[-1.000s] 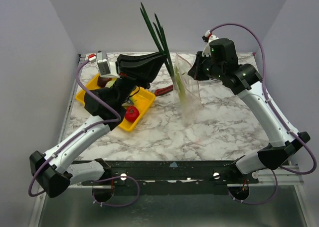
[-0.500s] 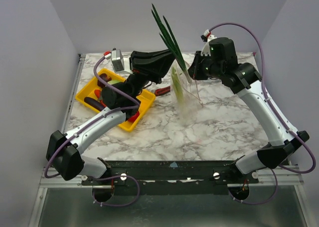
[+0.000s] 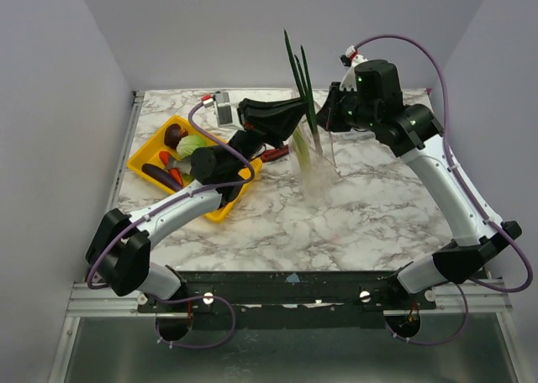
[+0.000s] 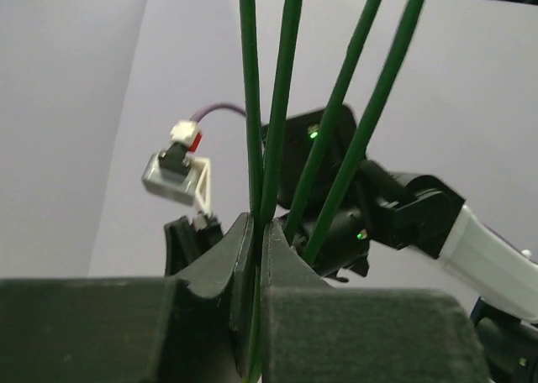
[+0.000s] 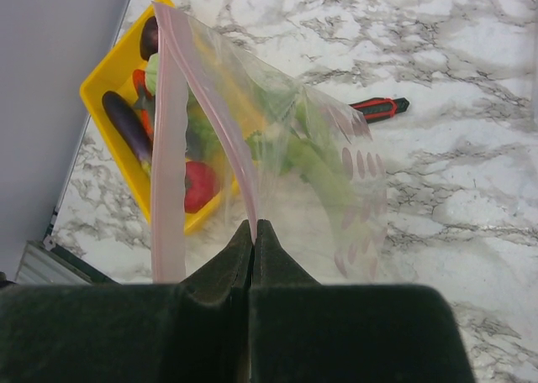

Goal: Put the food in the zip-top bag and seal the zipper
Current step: Place the fake vegetable in the zipper food storage bag, then pick up the fake fish from the bin.

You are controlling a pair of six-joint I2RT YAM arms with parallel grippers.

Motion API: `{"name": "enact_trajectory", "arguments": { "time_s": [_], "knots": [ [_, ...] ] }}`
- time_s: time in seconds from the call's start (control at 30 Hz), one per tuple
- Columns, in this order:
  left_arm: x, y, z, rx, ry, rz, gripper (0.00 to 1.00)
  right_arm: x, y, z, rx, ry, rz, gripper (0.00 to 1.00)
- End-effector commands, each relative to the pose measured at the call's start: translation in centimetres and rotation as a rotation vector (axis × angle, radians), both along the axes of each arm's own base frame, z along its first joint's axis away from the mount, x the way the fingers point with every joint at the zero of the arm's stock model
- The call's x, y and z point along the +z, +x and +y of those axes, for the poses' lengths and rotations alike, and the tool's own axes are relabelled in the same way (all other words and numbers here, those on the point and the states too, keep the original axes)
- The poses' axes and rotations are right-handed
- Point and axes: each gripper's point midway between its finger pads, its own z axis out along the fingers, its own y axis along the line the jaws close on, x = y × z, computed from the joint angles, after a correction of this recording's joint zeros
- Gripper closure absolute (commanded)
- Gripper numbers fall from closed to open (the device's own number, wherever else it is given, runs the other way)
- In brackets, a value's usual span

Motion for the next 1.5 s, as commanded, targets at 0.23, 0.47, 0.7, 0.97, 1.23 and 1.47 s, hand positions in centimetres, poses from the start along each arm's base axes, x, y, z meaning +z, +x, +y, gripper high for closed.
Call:
{"name": "enact_trajectory", "arguments": {
  "time_s": [0.23,0.47,0.7,0.97,1.23,1.47],
  "knots": [
    [-6.2,1.7,-0.9,0.076,0.093,0.238,0.85,1.4,0.1,0.9,0.021,0.033,-0.019,1.00],
    [-10.1,2.1,0.9,0.177,0.196,0.385,0.15,1.4,-0.1,0.9,0.024,0.038,-0.020,1.00],
    [-12.6,2.0,3.1,0.263,0.360,0.573,0.15,1.6,-0.2,0.8,0.023,0.038,-0.023,1.00],
    [-14.2,2.0,8.5,0.386,0.541,0.718,0.16,0.9,0.5,0.1,-0.032,0.009,-0.016,1.00],
    [-14.8,0.2,8.0,0.277,0.629,0.718,0.21,-3.8,4.9,-1.4,-0.109,-0.087,0.093,1.00],
    [-13.5,0.0,4.0,0.078,0.663,0.733,0.27,-6.6,6.6,-0.5,0.000,-0.094,0.155,1.00]
  ]
}}
